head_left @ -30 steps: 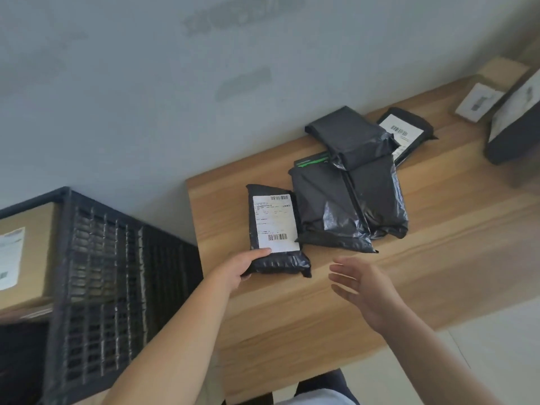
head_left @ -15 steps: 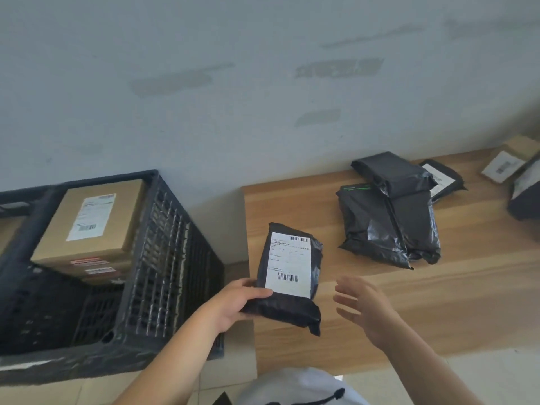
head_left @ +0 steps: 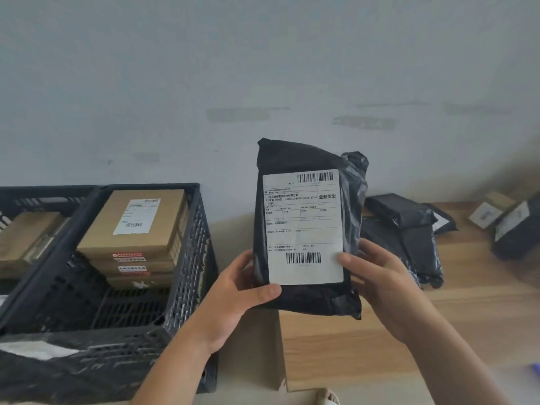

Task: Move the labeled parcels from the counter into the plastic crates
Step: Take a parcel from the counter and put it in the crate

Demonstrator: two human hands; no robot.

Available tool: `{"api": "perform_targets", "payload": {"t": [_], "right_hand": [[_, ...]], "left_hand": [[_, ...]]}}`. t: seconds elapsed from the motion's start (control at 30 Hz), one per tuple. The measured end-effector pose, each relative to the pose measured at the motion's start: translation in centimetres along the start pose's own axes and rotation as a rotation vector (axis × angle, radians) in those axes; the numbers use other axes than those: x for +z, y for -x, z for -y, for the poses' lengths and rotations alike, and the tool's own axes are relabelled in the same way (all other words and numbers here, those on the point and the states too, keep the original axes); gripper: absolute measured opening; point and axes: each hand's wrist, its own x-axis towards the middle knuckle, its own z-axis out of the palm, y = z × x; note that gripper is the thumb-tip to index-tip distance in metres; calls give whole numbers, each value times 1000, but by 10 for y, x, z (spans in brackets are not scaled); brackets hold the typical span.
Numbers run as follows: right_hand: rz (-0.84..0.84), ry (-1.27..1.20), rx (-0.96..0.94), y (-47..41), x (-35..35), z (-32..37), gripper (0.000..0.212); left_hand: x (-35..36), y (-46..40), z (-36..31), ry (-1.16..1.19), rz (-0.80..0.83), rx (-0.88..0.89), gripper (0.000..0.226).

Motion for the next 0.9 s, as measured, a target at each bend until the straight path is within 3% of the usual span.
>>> {"api": "perform_targets", "payload": {"t": [0.37,0.5,0.57,0.67,0.9], "right_hand": [[25,-20,-7,48,34,-12,46],[58,6,2,65,32,-16,49],[79,11,24,72,32,-18,46],[94,20,49,80,35,-25,44],[83,7,62,89,36,-37,40]], "left_hand": [[-22,49,-2,-56,105,-11,66],[-37,57,-14,176,56,-36,78],[-39,60,-19,232,43,-35,68],[-32,65,-15,115,69,-14,60],[-18,74,5,-10,127,37,68]]}}
